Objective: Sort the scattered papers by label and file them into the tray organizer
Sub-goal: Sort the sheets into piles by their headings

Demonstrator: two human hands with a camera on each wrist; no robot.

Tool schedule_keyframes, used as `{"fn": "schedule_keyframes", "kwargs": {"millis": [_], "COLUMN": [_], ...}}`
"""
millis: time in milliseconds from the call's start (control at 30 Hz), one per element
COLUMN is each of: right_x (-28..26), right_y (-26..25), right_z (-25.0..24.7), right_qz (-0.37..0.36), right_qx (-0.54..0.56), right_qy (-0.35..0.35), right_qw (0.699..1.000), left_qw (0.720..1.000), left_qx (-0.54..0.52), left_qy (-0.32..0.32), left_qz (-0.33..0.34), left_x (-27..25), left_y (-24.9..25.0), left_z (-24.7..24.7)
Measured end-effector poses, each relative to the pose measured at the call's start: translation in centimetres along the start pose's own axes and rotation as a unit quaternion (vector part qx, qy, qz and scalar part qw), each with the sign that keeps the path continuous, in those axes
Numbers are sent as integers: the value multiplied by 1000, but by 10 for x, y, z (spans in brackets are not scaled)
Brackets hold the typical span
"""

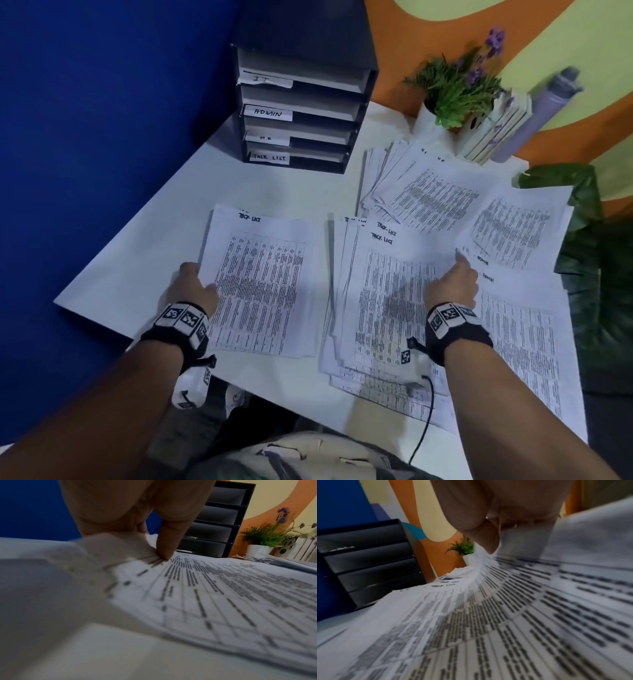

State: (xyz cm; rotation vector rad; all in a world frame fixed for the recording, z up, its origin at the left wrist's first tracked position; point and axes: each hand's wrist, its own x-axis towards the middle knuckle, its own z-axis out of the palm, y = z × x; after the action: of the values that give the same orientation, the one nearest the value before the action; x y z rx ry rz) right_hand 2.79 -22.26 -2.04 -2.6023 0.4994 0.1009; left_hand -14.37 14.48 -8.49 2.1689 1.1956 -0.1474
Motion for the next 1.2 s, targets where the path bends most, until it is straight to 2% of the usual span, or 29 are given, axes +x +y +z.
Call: {"fn": "schedule_keyframes", "kwargs": {"millis": [67,100,133,200,333,433,567,667,833,1000,1200], "right_x": [-6,-10,-16,-31,-71,-88,-96,-89,-76,-79,-69], "right_y": [-10,-16,-23,-39,-64,-69,-75,-75,-67,-61,-61], "right_z": [3,8,12,20,38,51,60,73,83,80,80], "right_qz": [-53,-95,-138,-184,-146,-121,-107,-84,-108,-76,-71], "right_qx": [-60,-56,-36,44,141,151,176,193,77,135,90], "right_qy": [19,11,-7,-89,-277,-330,-285,-270,-225,-255,-220], "right_qw": [997,994,990,978,939,924,936,940,965,954,969], "left_qw": [1000,999,998,995,979,960,942,954,979,976,974], "left_qx": [-21,-37,-54,-96,-201,-279,-328,-281,-184,-206,-217], "left_qy": [7,10,9,5,-23,-31,-76,-96,-77,-59,-30], "left_qz": [2,10,16,23,6,0,-15,-35,-31,-43,-51], "left_x": [-2,-4,-6,-10,-13,-19,-24,-20,-22,-22,-21], "left_y": [-2,-2,-1,2,0,-1,1,-5,-6,-8,-8], "left_z": [-1,-1,-2,-4,-6,-7,-5,-5,-11,-14,-15]}}
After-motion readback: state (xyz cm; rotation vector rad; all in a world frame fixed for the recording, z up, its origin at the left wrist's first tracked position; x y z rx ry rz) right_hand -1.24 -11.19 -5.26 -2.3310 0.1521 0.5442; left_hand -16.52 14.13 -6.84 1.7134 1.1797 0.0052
